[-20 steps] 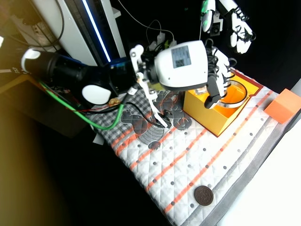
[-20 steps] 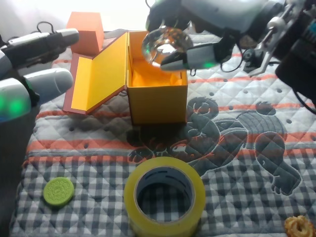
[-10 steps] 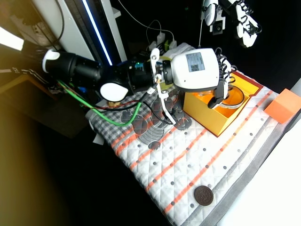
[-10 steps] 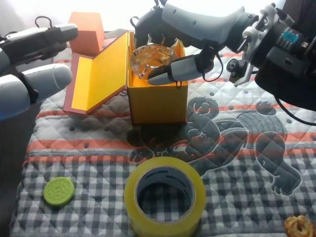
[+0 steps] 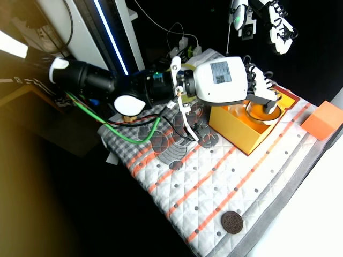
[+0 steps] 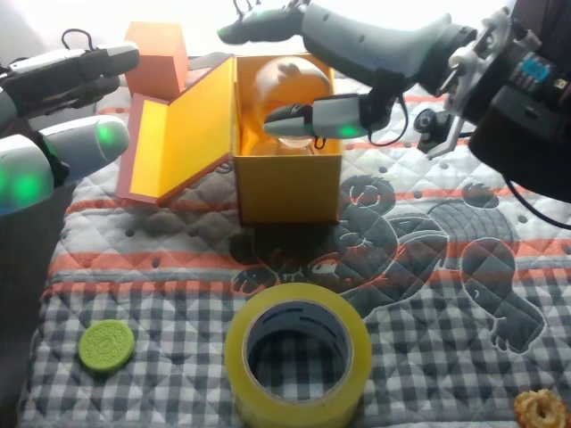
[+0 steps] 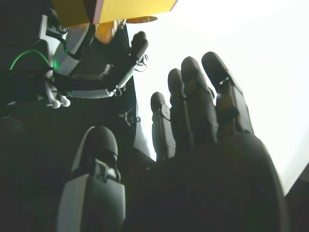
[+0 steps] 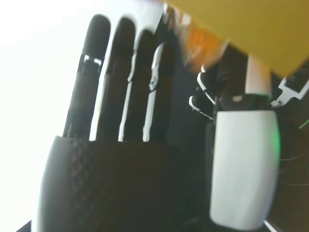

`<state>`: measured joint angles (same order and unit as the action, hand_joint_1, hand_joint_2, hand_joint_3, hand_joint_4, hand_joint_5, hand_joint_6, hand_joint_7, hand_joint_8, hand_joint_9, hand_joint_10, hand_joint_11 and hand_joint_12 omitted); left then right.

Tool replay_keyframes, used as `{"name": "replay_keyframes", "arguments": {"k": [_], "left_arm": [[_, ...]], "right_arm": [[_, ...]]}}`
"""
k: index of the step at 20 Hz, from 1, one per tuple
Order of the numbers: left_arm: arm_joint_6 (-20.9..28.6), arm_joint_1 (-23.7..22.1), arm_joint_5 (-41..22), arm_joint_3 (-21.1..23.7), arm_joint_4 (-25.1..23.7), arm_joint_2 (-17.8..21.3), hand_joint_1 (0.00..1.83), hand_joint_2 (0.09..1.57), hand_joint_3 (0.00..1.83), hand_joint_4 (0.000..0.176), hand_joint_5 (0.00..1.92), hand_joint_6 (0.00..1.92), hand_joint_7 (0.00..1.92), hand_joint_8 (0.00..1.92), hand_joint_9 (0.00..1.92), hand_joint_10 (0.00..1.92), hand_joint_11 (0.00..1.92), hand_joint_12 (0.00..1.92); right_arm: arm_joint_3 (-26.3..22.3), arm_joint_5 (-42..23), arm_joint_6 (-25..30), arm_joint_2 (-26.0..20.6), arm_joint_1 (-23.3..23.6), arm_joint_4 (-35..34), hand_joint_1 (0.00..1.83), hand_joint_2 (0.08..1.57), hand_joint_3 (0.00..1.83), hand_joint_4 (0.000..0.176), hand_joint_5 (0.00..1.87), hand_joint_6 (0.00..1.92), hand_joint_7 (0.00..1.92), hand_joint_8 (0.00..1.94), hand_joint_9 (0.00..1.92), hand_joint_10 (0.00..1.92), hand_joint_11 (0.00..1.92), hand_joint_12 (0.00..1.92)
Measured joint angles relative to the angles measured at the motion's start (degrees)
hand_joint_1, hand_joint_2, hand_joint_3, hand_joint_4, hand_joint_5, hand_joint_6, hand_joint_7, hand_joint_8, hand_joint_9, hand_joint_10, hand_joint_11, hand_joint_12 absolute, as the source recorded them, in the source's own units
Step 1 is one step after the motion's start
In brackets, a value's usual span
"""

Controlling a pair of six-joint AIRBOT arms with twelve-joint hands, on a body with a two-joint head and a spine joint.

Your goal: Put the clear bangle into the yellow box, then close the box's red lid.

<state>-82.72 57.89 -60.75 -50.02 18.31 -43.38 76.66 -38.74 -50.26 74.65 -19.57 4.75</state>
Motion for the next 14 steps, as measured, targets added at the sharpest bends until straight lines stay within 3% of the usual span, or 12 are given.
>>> {"name": "replay_keyframes", "arguments": {"k": [2,3,4,5,6,7,9,10,11,12,13,14], "left_arm": [[0.0,0.0,0.0,0.0,0.2,0.0,0.27,1.21,0.00,0.175,0.35,0.00,0.40,0.00,0.39,0.00,0.00,0.94],[0.0,0.0,0.0,0.0,0.2,0.0,0.28,1.20,0.00,0.174,0.35,0.00,0.41,0.00,0.40,0.00,0.00,0.94],[0.0,0.0,-0.1,0.2,0.3,0.0,0.27,1.20,0.00,0.176,0.34,0.00,0.40,0.00,0.40,0.00,0.00,0.93],[0.0,0.0,-0.1,0.2,0.2,0.0,0.27,1.20,0.00,0.176,0.34,0.00,0.40,0.00,0.40,0.00,0.00,0.93],[0.0,0.0,-0.2,0.2,0.2,0.0,0.27,1.20,0.00,0.176,0.34,0.00,0.40,0.00,0.40,0.00,0.00,0.93],[0.0,0.0,-0.2,0.5,0.7,0.0,0.26,1.21,0.00,0.176,0.34,0.00,0.40,0.00,0.40,0.00,0.00,0.93],[-0.1,0.3,-0.4,0.9,0.7,0.2,0.25,1.21,0.00,0.176,0.33,0.00,0.39,0.00,0.39,0.00,0.00,0.92],[0.0,1.6,-0.9,1.6,0.7,1.1,0.26,1.20,0.00,0.176,0.34,0.00,0.40,0.00,0.39,0.00,0.00,0.91],[-0.1,2.3,-1.0,1.9,0.6,1.5,0.27,1.20,0.00,0.176,0.34,0.00,0.41,0.00,0.40,0.00,0.00,0.91],[0.0,2.8,-1.2,2.5,1.0,2.1,0.27,1.20,0.00,0.176,0.34,0.00,0.40,0.00,0.39,0.00,0.00,0.91],[0.0,3.9,-1.8,2.9,1.1,2.9,0.27,1.21,0.00,0.176,0.35,0.01,0.40,0.00,0.39,0.00,0.00,0.91],[0.0,4.2,-1.9,3.1,1.2,3.2,0.28,1.20,0.00,0.176,0.36,0.01,0.39,0.00,0.38,0.00,0.00,0.88]], "right_arm": [[-0.2,-0.3,0.1,-0.7,-0.5,-0.3,0.78,1.03,0.00,0.024,0.44,0.00,0.49,0.00,0.56,0.00,0.14,1.16],[-0.3,-0.3,0.1,-1.0,-0.6,-0.3,0.75,1.03,0.00,0.023,0.40,0.00,0.48,0.00,0.56,0.00,0.14,1.15],[-1.1,-0.4,0.1,-2.3,-0.8,-0.5,0.67,1.02,0.00,0.058,0.32,0.00,0.34,0.00,0.42,0.00,0.01,1.17],[-1.9,-1.4,0.0,-3.7,-1.2,-0.5,0.60,1.00,0.00,0.085,0.27,0.00,0.26,0.00,0.32,0.00,0.00,0.96],[-2.9,-2.8,0.1,-5.4,-1.9,-0.4,0.60,1.00,0.00,0.085,0.27,0.00,0.26,0.00,0.32,0.00,0.00,0.96],[-4.0,-4.6,0.1,-7.4,-2.9,-0.7,0.56,0.98,0.00,0.096,0.24,0.00,0.22,0.01,0.23,0.01,0.00,0.76],[-5.9,-8.2,0.1,-11.7,-5.7,-2.5,0.54,0.99,0.00,0.072,0.20,0.00,0.12,0.00,0.17,0.00,0.00,0.84],[-7.1,-11.1,0.0,-14.5,-8.0,-4.4,0.39,0.99,0.00,0.105,0.17,0.00,0.12,0.00,0.15,0.00,0.00,0.76],[-7.9,-12.3,0.0,-15.7,-9.1,-5.2,0.38,1.00,0.00,0.112,0.17,0.00,0.12,0.00,0.14,0.00,0.00,0.72],[-8.7,-13.6,0.0,-17.0,-10.4,-5.8,0.40,1.02,0.00,0.103,0.15,0.00,0.12,0.00,0.11,0.01,0.00,0.51],[-10.2,-15.9,0.0,-18.8,-12.3,-6.5,0.38,1.03,0.00,0.106,0.15,0.00,0.14,0.00,0.13,0.01,0.00,0.37],[-11.0,-17.4,0.0,-19.7,-13.6,-6.6,0.36,1.03,0.00,0.109,0.14,0.00,0.15,0.00,0.13,0.01,0.00,0.35]]}}
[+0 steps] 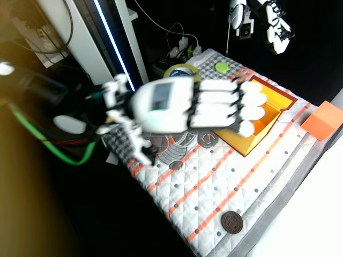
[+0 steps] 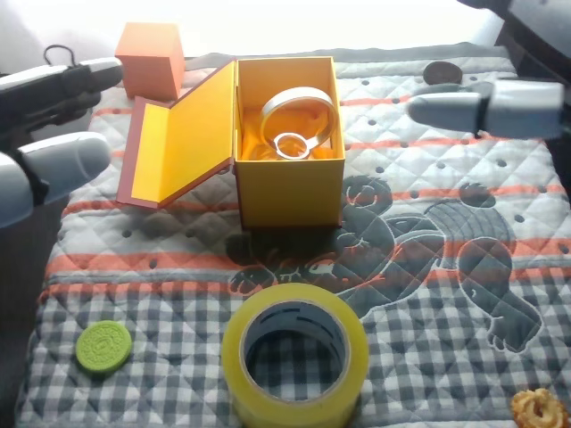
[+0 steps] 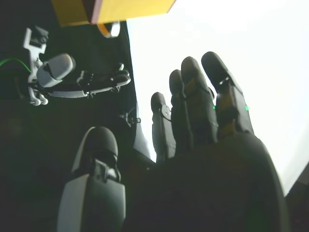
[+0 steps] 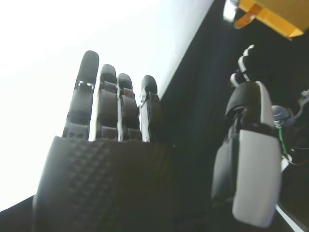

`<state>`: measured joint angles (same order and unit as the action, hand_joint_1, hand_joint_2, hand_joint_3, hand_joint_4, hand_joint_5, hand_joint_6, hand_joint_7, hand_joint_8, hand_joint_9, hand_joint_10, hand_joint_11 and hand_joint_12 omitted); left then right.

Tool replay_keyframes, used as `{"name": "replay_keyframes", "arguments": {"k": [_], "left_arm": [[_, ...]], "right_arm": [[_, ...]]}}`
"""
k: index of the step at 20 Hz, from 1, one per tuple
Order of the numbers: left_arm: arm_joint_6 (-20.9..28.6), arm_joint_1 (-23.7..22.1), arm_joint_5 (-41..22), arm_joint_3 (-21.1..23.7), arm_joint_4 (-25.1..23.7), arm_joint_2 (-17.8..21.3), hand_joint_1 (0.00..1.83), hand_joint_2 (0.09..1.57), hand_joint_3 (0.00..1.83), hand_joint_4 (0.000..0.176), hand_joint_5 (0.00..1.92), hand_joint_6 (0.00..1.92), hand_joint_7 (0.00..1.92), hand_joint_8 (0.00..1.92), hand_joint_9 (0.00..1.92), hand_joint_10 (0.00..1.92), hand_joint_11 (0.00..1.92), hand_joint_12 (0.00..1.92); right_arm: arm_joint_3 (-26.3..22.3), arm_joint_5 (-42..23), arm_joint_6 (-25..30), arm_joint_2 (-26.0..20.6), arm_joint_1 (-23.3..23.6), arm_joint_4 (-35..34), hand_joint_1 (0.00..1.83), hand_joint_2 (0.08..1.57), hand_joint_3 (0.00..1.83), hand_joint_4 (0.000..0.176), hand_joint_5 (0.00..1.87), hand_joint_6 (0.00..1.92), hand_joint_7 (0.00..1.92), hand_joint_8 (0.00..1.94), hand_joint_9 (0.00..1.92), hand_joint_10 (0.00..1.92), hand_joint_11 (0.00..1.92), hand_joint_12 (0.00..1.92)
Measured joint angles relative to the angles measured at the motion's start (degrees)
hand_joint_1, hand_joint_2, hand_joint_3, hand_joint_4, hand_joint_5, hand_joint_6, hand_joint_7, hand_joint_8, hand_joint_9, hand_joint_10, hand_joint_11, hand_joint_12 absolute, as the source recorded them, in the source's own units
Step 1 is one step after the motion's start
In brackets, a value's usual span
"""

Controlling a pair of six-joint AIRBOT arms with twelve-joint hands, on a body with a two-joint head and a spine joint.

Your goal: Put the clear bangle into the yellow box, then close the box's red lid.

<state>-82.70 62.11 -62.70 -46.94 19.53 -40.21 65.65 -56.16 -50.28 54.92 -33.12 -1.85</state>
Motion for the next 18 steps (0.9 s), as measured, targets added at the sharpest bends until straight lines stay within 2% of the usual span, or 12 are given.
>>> {"name": "replay_keyframes", "arguments": {"k": [1,2,3,4,7,8,9,10,11,13,15,18], "left_arm": [[0.0,0.4,-0.3,0.1,0.2,0.1,0.25,1.21,0.00,0.176,0.37,0.00,0.39,0.00,0.39,0.00,0.00,0.90],[0.0,0.7,-0.2,0.5,0.7,0.5,0.25,1.21,0.00,0.176,0.37,0.00,0.39,0.00,0.39,0.00,0.00,0.90],[0.0,1.2,-0.2,0.7,0.0,0.9,0.26,1.21,0.00,0.176,0.37,0.00,0.41,0.00,0.40,0.00,0.00,0.94],[0.0,1.4,0.4,1.3,-0.1,1.4,0.24,1.21,0.00,0.176,0.37,0.00,0.41,0.00,0.39,0.00,0.00,0.94],[0.0,1.6,3.0,1.4,-3.3,1.9,0.23,1.21,0.00,0.173,0.43,0.01,0.44,0.00,0.41,0.00,0.00,0.92],[0.0,1.6,5.4,1.7,-4.8,2.5,0.23,1.20,0.00,0.171,0.41,0.00,0.42,0.00,0.41,0.01,0.00,0.91],[0.0,1.6,7.1,1.9,-6.1,2.8,0.27,1.19,0.00,0.175,0.43,0.01,0.44,0.01,0.43,0.01,0.00,0.93],[0.0,1.6,8.9,1.9,-7.3,2.7,0.29,1.18,0.00,0.176,0.40,0.00,0.45,0.01,0.45,0.01,0.00,0.97],[0.0,1.6,10.4,1.9,-8.2,2.7,0.35,1.16,0.00,0.176,0.43,0.01,0.48,0.01,0.47,0.01,0.00,0.98],[-4.3,1.6,13.2,2.1,-8.1,2.5,0.40,1.14,0.00,0.176,0.46,0.00,0.51,0.00,0.48,0.00,0.00,0.94],[-9.9,1.6,15.3,2.8,-6.7,1.7,0.37,1.14,0.00,0.176,0.46,0.00,0.51,0.00,0.48,0.00,0.00,0.97],[-11.5,0.1,18.0,2.3,-7.0,-0.9,0.33,1.17,0.01,0.176,0.46,0.00,0.51,0.00,0.43,0.00,0.00,0.89]], "right_arm": [[-1.4,-1.9,0.1,-1.3,-1.9,0.0,0.48,1.03,0.00,0.119,0.17,0.00,0.13,0.00,0.07,0.00,0.00,0.20],[-2.5,-3.4,0.1,-2.3,-3.7,0.0,0.48,1.03,0.00,0.119,0.17,0.00,0.13,0.00,0.07,0.00,0.00,0.20],[-3.8,-4.8,0.1,-3.6,-6.0,-0.4,0.56,1.03,0.00,0.122,0.18,0.00,0.12,0.00,0.01,0.00,0.00,0.01],[-4.9,-6.6,0.0,-5.0,-8.5,-1.0,0.55,1.03,0.00,0.132,0.17,0.00,0.14,0.01,0.03,0.01,0.00,0.00],[-7.0,-11.3,0.0,-7.2,-13.5,-5.3,0.54,1.06,0.01,0.133,0.17,0.00,0.17,0.01,0.04,0.01,0.00,0.00],[-7.8,-13.2,0.0,-7.7,-15.5,-6.5,0.48,1.12,0.02,0.108,0.15,0.00,0.16,0.00,0.01,0.00,0.00,0.00],[-8.3,-14.5,0.0,-7.8,-16.7,-7.2,0.47,1.14,0.01,0.105,0.15,0.00,0.15,0.00,0.01,0.00,0.00,0.00],[-8.8,-15.6,0.0,-7.8,-17.7,-8.1,0.47,1.14,0.01,0.092,0.15,0.00,0.15,0.00,0.02,0.01,0.00,0.00],[-9.1,-16.6,0.0,-7.7,-18.4,-8.3,0.43,1.14,0.01,0.070,0.15,0.00,0.16,0.00,0.04,0.01,0.00,0.00],[-9.5,-18.0,0.0,-7.7,-19.9,-9.6,0.41,1.13,0.00,0.070,0.17,0.01,0.19,0.01,0.07,0.02,0.00,0.00],[-9.7,-19.4,0.1,-7.7,-21.9,-12.1,0.42,1.11,0.00,0.089,0.20,0.01,0.22,0.01,0.11,0.01,0.00,0.00],[-9.9,-21.0,0.3,-7.7,-22.7,-13.2,0.36,1.13,0.01,0.100,0.19,0.00,0.20,0.00,0.11,0.01,0.01,0.00]]}}
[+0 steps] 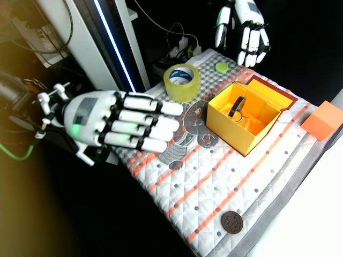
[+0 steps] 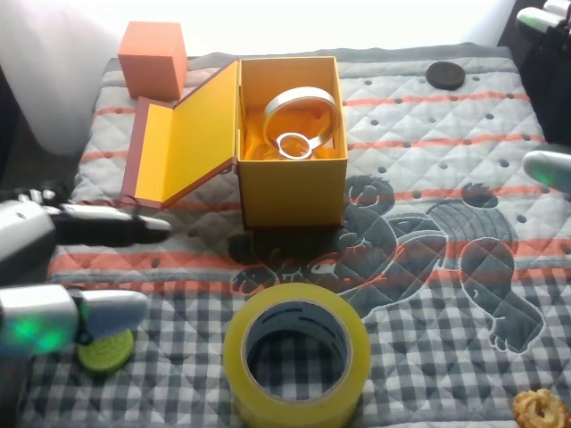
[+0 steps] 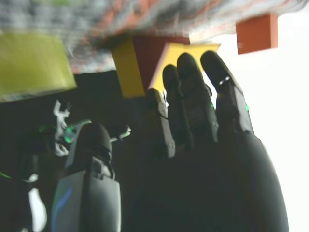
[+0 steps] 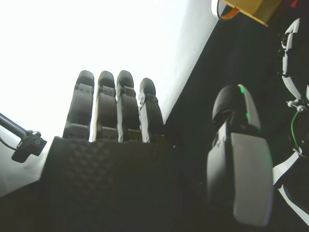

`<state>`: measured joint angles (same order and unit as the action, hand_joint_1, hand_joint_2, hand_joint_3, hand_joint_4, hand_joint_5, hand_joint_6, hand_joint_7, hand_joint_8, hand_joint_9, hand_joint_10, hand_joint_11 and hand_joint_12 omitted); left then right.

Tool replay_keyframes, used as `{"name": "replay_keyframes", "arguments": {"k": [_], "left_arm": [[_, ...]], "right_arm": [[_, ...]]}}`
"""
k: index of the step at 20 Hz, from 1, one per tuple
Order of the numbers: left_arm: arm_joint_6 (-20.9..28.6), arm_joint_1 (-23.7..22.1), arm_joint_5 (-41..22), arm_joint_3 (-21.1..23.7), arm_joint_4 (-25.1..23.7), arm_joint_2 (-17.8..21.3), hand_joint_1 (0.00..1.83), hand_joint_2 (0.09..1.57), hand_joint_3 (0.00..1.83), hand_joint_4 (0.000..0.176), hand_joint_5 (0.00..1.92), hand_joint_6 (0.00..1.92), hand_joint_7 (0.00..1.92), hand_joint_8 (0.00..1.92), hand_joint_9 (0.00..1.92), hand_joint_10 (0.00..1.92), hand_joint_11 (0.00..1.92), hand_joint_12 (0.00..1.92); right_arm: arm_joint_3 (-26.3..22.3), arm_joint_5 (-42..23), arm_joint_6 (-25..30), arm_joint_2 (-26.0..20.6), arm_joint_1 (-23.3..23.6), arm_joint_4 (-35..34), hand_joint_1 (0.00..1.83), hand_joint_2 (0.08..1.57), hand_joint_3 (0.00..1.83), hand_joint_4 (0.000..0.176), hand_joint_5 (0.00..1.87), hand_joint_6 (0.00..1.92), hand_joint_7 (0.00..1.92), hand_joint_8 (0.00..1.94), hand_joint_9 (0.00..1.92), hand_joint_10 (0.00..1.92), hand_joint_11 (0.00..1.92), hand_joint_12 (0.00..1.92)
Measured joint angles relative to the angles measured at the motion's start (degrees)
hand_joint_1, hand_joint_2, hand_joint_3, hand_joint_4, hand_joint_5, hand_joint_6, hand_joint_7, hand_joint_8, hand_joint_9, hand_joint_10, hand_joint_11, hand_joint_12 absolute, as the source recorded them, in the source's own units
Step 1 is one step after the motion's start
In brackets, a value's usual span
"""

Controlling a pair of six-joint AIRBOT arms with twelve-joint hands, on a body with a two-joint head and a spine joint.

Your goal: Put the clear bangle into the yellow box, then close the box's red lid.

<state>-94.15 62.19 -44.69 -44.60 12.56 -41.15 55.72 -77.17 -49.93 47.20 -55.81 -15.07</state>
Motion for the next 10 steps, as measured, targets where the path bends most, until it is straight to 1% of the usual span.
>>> {"name": "replay_keyframes", "arguments": {"k": [1,2,3,4,5,6,7,8,10], "left_arm": [[-0.2,-0.6,0.7,-0.7,-0.1,-0.9,0.34,1.17,0.00,0.176,0.44,0.00,0.49,0.00,0.41,0.00,0.00,0.84],[-0.8,-0.8,1.3,-1.2,0.5,-1.4,0.36,1.17,0.00,0.176,0.43,0.00,0.47,0.00,0.37,0.00,0.00,0.76],[-2.2,-1.3,2.3,-1.6,1.4,-1.9,0.36,1.17,0.00,0.176,0.43,0.00,0.47,0.00,0.37,0.00,0.00,0.76],[-3.3,-1.5,3.2,-2.1,2.3,-2.6,0.35,1.16,0.00,0.176,0.38,0.00,0.41,0.00,0.34,0.00,0.00,0.68],[-3.9,-1.9,3.9,-2.3,3.2,-3.3,0.30,1.17,0.01,0.176,0.37,0.00,0.39,0.00,0.32,0.00,0.00,0.67],[-4.3,-2.2,4.4,-2.7,3.1,-4.3,0.27,1.18,0.01,0.176,0.35,0.00,0.36,0.00,0.32,0.00,0.00,0.66],[-4.3,-2.6,4.8,-3.1,3.1,-4.9,0.20,1.20,0.00,0.176,0.31,0.00,0.32,0.00,0.27,0.00,0.00,0.47],[-4.3,-2.9,5.3,-3.6,3.3,-5.4,0.16,1.21,0.00,0.176,0.29,0.00,0.30,0.00,0.23,0.00,0.00,0.34],[-4.4,-3.3,5.8,-4.9,5.2,-6.8,0.22,1.21,0.00,0.176,0.26,0.00,0.34,0.00,0.23,0.00,0.00,0.14]], "right_arm": [[0.0,-0.5,0.1,0.0,-0.4,0.1,0.36,1.14,0.01,0.110,0.19,0.00,0.20,0.00,0.11,0.01,0.00,0.00],[-0.2,-0.7,0.2,0.0,-0.7,0.0,0.35,1.13,0.00,0.109,0.19,0.00,0.21,0.01,0.11,0.01,0.00,0.00],[-0.2,-0.7,0.2,0.0,-0.9,-0.1,0.35,1.13,0.00,0.109,0.19,0.00,0.21,0.01,0.11,0.01,0.00,0.00],[-0.2,-0.9,0.2,0.2,-1.2,-0.6,0.35,1.12,0.00,0.114,0.19,0.00,0.20,0.00,0.10,0.00,0.00,0.00],[-0.2,-1.0,0.3,0.2,-1.3,-0.9,0.35,1.11,0.00,0.110,0.19,0.00,0.20,0.00,0.09,0.00,0.00,0.00],[-0.2,-1.2,0.6,0.4,-1.7,-1.3,0.35,1.10,0.00,0.111,0.19,0.00,0.20,0.00,0.10,0.00,0.00,0.00],[-0.2,-1.4,0.6,0.4,-1.9,-1.2,0.35,1.10,0.00,0.112,0.20,0.00,0.20,0.00,0.11,0.01,0.00,0.00],[-0.3,-1.6,0.8,0.4,-2.3,-1.3,0.36,1.11,0.00,0.106,0.20,0.00,0.21,0.00,0.12,0.01,0.00,0.00],[-0.3,-1.7,1.1,0.6,-2.8,-2.3,0.36,1.12,0.01,0.102,0.20,0.00,0.21,0.00,0.12,0.01,0.00,0.00]]}}
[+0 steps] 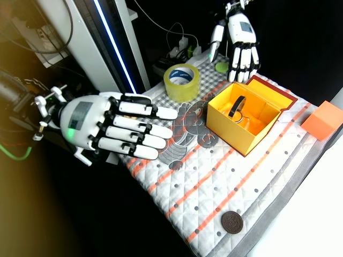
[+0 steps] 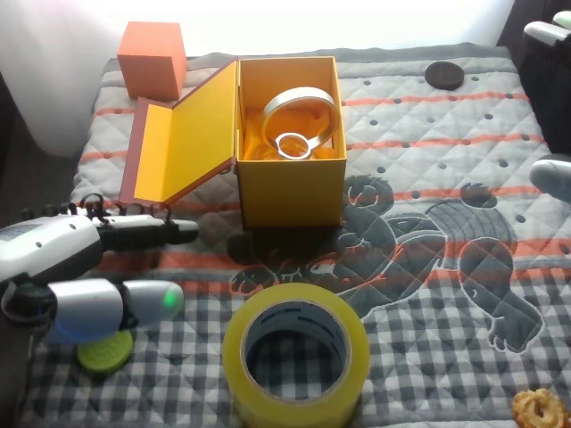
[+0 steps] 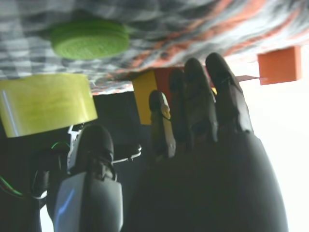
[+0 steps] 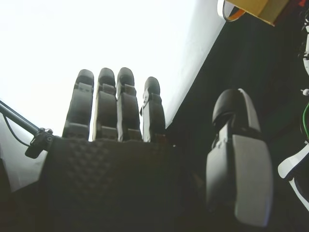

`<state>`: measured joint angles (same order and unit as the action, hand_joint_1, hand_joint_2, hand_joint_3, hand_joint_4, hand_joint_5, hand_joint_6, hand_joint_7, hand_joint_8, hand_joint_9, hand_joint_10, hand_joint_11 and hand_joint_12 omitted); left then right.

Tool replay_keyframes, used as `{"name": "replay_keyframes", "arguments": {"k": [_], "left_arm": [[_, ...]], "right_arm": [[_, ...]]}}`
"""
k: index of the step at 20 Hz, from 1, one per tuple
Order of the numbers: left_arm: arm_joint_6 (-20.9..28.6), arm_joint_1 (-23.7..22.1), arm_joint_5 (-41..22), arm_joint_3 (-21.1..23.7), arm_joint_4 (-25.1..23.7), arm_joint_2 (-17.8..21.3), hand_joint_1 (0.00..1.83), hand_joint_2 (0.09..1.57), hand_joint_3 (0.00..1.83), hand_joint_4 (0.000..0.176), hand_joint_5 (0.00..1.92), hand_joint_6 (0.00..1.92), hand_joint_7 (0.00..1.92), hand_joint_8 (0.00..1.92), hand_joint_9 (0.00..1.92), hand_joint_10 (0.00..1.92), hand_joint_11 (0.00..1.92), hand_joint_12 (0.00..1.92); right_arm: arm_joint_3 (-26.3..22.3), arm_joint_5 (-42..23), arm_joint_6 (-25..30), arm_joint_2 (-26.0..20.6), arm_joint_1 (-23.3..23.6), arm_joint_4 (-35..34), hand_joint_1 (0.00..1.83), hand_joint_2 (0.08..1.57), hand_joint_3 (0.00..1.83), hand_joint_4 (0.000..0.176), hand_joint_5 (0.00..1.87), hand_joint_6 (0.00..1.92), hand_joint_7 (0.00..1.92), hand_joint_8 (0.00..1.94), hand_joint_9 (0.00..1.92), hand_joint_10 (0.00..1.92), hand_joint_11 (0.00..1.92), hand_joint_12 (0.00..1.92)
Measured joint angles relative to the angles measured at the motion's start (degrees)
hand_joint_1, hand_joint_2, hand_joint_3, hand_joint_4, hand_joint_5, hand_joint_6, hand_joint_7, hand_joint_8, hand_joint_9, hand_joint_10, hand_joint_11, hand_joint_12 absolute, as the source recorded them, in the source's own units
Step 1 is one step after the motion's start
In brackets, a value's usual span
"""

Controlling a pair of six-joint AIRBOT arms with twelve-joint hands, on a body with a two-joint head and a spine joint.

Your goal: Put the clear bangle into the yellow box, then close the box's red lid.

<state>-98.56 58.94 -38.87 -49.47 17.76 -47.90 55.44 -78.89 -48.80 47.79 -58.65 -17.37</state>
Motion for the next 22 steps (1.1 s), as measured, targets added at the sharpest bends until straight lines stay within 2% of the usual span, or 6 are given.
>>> {"name": "replay_keyframes", "arguments": {"k": [2,5,6,8,13,22], "left_arm": [[-0.1,-0.2,0.1,-0.7,1.2,-0.7,0.25,1.20,0.00,0.176,0.26,0.00,0.37,0.00,0.26,0.00,0.00,0.07],[-0.6,-0.5,-0.7,-1.2,3.8,-2.4,0.19,1.23,0.00,0.170,0.31,0.00,0.51,0.01,0.39,0.01,0.00,0.30],[-0.6,-0.7,-1.4,-1.2,4.6,-2.6,0.20,1.23,0.00,0.162,0.32,0.00,0.57,0.01,0.44,0.03,0.00,0.42],[-0.6,-0.7,-3.8,-1.2,6.0,-2.8,0.10,1.26,0.00,0.145,0.31,0.00,0.60,0.01,0.44,0.02,0.00,0.25],[-0.6,-0.6,-8.8,-0.7,9.3,-3.7,0.01,1.29,0.01,0.170,0.16,0.00,0.51,0.00,0.38,0.00,0.00,0.00],[-0.6,-2.6,-14.4,0.7,7.4,-3.7,0.00,1.28,0.00,0.176,0.11,0.01,0.47,0.02,0.37,0.04,0.00,0.00]], "right_arm": [[-0.2,-0.5,0.2,0.0,-0.5,-0.6,0.35,1.17,0.02,0.087,0.20,0.00,0.22,0.00,0.13,0.01,0.00,0.00],[-0.3,-1.3,0.9,0.2,-1.8,-0.9,0.35,1.19,0.01,0.094,0.23,0.01,0.26,0.02,0.15,0.01,0.02,0.01],[-0.4,-1.4,1.0,0.2,-2.1,-1.2,0.35,1.20,0.01,0.085,0.23,0.01,0.27,0.02,0.16,0.01,0.03,0.01],[-0.4,-1.4,1.2,0.2,-2.4,-1.9,0.35,1.20,0.01,0.082,0.24,0.01,0.29,0.02,0.16,0.01,0.04,0.02],[-1.0,-2.4,1.7,0.3,-4.2,-2.8,0.32,1.22,0.01,0.098,0.26,0.01,0.34,0.02,0.17,0.01,0.03,0.02],[-1.2,-3.9,2.2,0.3,-4.9,-3.8,0.33,1.21,0.00,0.076,0.28,0.00,0.39,0.01,0.23,0.02,0.09,0.05]]}}
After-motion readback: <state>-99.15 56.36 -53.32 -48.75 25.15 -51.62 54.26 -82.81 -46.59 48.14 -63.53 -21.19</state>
